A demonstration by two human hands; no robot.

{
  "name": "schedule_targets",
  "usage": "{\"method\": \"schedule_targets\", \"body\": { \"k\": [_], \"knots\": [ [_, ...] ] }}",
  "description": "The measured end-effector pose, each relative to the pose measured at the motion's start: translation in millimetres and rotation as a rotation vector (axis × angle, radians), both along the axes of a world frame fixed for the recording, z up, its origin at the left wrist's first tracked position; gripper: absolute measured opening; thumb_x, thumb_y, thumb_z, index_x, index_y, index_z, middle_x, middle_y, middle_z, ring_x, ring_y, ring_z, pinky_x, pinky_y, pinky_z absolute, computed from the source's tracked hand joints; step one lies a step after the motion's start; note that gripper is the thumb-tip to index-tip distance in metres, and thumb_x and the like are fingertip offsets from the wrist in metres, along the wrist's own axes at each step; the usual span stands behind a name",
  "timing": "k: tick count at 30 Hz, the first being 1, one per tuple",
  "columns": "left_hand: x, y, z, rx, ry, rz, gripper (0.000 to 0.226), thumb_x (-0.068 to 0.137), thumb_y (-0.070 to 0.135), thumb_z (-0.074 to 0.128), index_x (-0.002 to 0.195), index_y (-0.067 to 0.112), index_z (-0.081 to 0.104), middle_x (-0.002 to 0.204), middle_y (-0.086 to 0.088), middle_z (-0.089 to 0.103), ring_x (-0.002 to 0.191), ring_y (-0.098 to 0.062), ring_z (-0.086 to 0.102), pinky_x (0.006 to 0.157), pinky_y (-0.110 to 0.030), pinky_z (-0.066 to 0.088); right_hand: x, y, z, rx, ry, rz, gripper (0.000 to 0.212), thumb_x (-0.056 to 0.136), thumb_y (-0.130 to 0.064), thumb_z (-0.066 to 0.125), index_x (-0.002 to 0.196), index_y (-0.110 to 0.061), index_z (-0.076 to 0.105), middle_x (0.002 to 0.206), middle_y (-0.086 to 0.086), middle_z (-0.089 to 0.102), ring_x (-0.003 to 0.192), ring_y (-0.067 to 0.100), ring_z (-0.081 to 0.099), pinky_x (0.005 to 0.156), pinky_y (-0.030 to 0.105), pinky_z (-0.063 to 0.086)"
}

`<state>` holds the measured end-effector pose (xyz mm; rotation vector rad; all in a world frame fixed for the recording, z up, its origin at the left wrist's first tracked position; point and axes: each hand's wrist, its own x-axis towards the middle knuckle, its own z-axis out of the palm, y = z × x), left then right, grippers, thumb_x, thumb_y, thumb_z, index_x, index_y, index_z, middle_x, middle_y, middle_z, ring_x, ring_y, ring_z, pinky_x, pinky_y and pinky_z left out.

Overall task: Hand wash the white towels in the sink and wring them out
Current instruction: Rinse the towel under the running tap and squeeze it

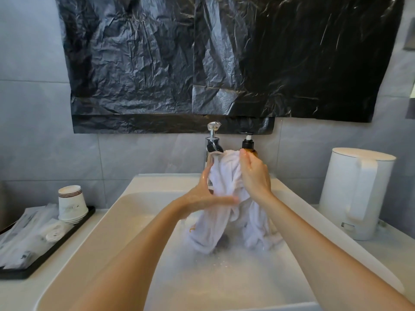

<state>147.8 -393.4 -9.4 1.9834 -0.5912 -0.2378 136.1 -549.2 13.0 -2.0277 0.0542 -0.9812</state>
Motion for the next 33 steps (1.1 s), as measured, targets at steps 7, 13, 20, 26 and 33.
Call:
{"method": "schedule_targets", "body": {
  "k": [7, 13, 20, 26, 33],
  "knots": [
    [9, -5, -11, 0.110, -0.190, 0.165, 0.036, 0.081, 0.017, 0.072, 0.116, 0.013, 0.061, 0.109, -0.009, 0.067, 0.101, -0.027, 0.064, 0.080, -0.038, 0.054, 4, -7, 9, 0.274, -0.091, 0.065, 0.041, 0.103, -0.038, 0.037, 0.065, -0.022, 0.040, 0.065, -0.008, 0.043, 0.069, 0.015, 0.042, 0.069, 0.033, 0.034],
    [20, 11, 13, -0.796, 0.286, 0.394, 0.062, 0.054, 0.016, 0.064, 0.115, 0.005, 0.061, 0.098, -0.016, 0.065, 0.083, -0.026, 0.062, 0.068, -0.031, 0.048, 8, -8, -18, -0.126, 0.185, 0.043, 0.046, 0.089, -0.063, 0.048, 0.097, -0.018, 0.045, 0.089, 0.001, 0.057, 0.081, 0.021, 0.056, 0.066, 0.038, 0.042],
    [20, 15, 17, -1.022, 0.484, 0.245, 0.029, 0.089, -0.001, 0.049, 0.116, -0.007, 0.056, 0.112, -0.025, 0.061, 0.104, -0.033, 0.063, 0.092, -0.044, 0.052, -2, 38, -22, 0.100, 0.496, 0.604, 0.110, 0.063, -0.070, 0.074, 0.141, -0.019, 0.017, 0.131, -0.003, 0.038, 0.119, 0.012, 0.048, 0.083, 0.019, 0.049],
    [16, 20, 18, -0.698, 0.342, 0.232, 0.048, 0.070, 0.028, 0.069, 0.112, 0.007, 0.064, 0.105, -0.013, 0.068, 0.087, -0.023, 0.069, 0.072, -0.034, 0.058, -1, 23, -14, 0.001, 0.394, 0.370, 0.046, 0.078, -0.009, 0.069, 0.118, -0.008, 0.046, 0.103, 0.002, 0.052, 0.090, 0.015, 0.052, 0.070, 0.026, 0.045],
    [15, 19, 10, -0.618, 0.290, 0.192, 0.113, 0.055, 0.053, 0.088, 0.150, 0.030, 0.031, 0.132, 0.001, 0.059, 0.105, -0.024, 0.067, 0.090, -0.043, 0.054, -18, 29, -1, 0.041, 0.387, 0.335, 0.047, 0.068, -0.039, 0.048, 0.110, -0.018, 0.042, 0.096, -0.002, 0.053, 0.092, 0.020, 0.054, 0.079, 0.037, 0.045]
  ]
}}
